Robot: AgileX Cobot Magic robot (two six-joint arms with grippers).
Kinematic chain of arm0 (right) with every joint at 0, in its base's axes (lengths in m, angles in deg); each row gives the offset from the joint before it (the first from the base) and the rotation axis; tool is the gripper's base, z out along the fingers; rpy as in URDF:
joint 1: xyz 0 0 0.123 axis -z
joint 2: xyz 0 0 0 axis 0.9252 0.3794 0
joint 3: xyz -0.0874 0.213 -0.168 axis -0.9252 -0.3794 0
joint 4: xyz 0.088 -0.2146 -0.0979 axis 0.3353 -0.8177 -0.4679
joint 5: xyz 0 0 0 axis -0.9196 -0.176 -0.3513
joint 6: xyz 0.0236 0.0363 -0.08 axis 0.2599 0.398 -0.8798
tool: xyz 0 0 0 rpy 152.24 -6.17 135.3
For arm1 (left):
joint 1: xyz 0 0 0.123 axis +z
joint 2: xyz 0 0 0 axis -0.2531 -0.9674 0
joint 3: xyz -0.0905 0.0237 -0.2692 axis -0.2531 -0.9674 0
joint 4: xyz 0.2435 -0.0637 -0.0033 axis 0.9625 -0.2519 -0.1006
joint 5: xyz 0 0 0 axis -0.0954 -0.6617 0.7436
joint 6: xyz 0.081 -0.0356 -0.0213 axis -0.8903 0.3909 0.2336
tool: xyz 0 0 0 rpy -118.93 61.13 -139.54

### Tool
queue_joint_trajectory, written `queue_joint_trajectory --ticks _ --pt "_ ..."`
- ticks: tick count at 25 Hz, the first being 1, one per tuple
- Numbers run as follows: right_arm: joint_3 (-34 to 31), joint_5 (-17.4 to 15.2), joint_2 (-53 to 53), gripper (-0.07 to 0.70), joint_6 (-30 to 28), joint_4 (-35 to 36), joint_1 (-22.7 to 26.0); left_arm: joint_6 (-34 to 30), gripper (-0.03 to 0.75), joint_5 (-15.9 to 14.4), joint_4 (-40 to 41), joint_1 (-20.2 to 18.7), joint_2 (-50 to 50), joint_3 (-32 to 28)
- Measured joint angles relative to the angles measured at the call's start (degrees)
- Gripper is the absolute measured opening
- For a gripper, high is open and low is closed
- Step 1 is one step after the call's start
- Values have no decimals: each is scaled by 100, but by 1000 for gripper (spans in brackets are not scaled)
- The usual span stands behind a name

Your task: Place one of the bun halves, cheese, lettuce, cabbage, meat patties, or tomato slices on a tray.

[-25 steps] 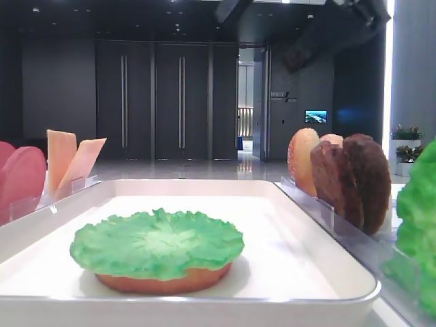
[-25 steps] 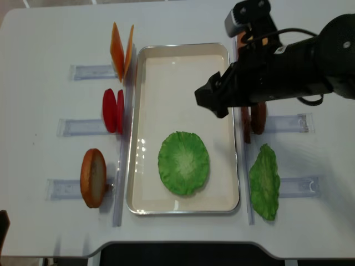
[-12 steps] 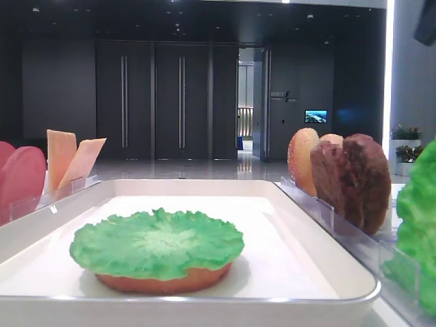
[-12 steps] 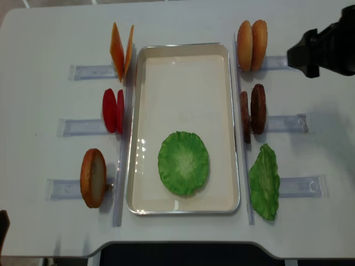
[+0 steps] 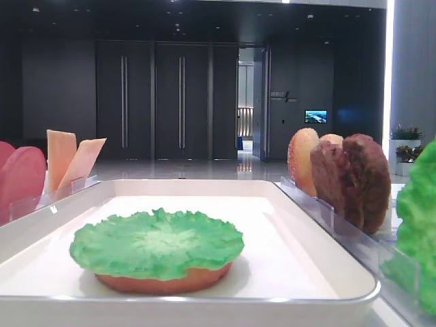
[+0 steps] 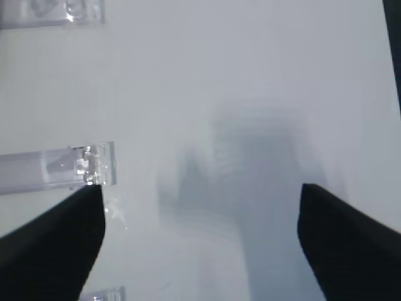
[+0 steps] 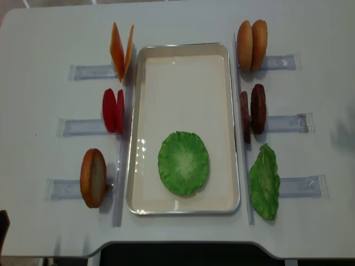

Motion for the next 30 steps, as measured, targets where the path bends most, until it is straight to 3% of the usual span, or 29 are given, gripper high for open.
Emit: queue_joint_trajectory --ticks 7,15,23,30 --pt "-281 -445 -461 591 75 0 7 0 535 0 0 0 0 0" --pt "-1033 -969 -2652 591 99 0 2 0 535 0 0 0 0 0" --pt "-1427 -1852 -4547 589 437 0 2 0 535 0 0 0 0 0" --pt "-1885 -2198 -5766 589 469 0 2 0 535 0 0 0 0 0"
